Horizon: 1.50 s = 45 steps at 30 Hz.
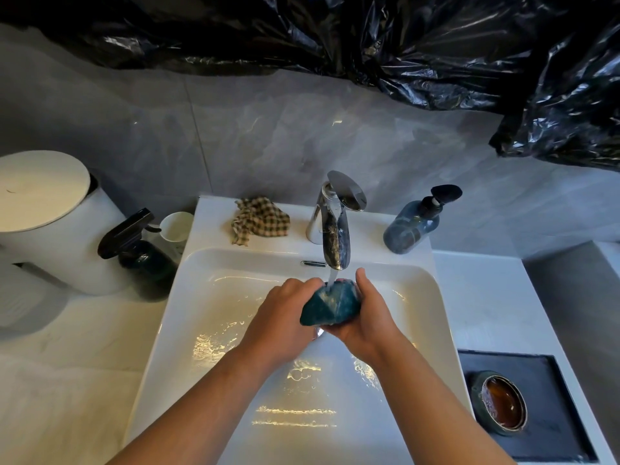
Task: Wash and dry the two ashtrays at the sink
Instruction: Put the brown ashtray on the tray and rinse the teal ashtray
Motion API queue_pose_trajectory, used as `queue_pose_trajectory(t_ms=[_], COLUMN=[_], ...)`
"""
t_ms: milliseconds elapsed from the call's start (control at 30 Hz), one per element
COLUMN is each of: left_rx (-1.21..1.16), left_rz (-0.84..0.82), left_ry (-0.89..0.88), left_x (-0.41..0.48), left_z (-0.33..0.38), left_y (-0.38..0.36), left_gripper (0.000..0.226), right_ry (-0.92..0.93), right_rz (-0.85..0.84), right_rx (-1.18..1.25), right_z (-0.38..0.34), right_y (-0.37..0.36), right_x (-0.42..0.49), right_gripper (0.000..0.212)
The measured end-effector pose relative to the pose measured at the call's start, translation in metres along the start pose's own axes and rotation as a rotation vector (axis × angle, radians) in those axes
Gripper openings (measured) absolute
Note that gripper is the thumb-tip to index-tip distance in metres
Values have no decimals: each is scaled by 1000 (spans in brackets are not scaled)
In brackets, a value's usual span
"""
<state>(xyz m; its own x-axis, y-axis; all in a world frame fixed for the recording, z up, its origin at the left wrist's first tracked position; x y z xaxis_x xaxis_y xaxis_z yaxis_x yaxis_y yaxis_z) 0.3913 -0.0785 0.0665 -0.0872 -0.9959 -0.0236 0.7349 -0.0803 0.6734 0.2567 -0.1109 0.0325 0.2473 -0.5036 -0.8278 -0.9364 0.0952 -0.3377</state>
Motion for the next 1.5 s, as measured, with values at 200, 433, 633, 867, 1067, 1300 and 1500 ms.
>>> queue_pose_trajectory(t_ms=[200,433,633,867,1067,1300,1500], left_rx=[-212,-935,-1133,-1055,-1055,-1063,-1037], left_rz=[71,-35,25,86,123,109,101], left_ry=[111,474,534,564,594,621,644], left_x=[-7,-11,-7,-7,-9,-10,-14], left_z=[-14,-24,-27,-36,-40,-38,-39], left_y=[-5,-29,-22,-17,-15,-16,-18], left_gripper=[74,58,19,19,18,15,15], right_ry=[74,327,396,447,1008,1116,1084], right_rz=[104,180,90,107,355,331,348], right_rx=[-94,-233,-394,-549,-907,-1384,-1403], right_z=[-4,-15,-18,-35,-91,-104,-89], right_y=[5,-1,-2,-11,-34,-63,-56], right_x=[-1,-6,-8,-25,-94,-101,-100], right_gripper=[25,42,52,56,59,61,65])
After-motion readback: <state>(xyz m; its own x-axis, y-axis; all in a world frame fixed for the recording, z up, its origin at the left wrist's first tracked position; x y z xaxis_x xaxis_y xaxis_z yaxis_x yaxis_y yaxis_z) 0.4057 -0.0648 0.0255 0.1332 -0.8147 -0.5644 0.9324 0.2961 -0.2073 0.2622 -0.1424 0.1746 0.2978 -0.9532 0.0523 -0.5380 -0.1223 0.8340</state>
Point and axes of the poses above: each hand's wrist, its own x-axis towards the middle knuckle, its own y-axis out of the back of the hand, z = x × y, the point moved 6 cm from there along x, towards the middle knuckle, and after that the axes turned 9 degrees about -y, right-handed, at the moved point
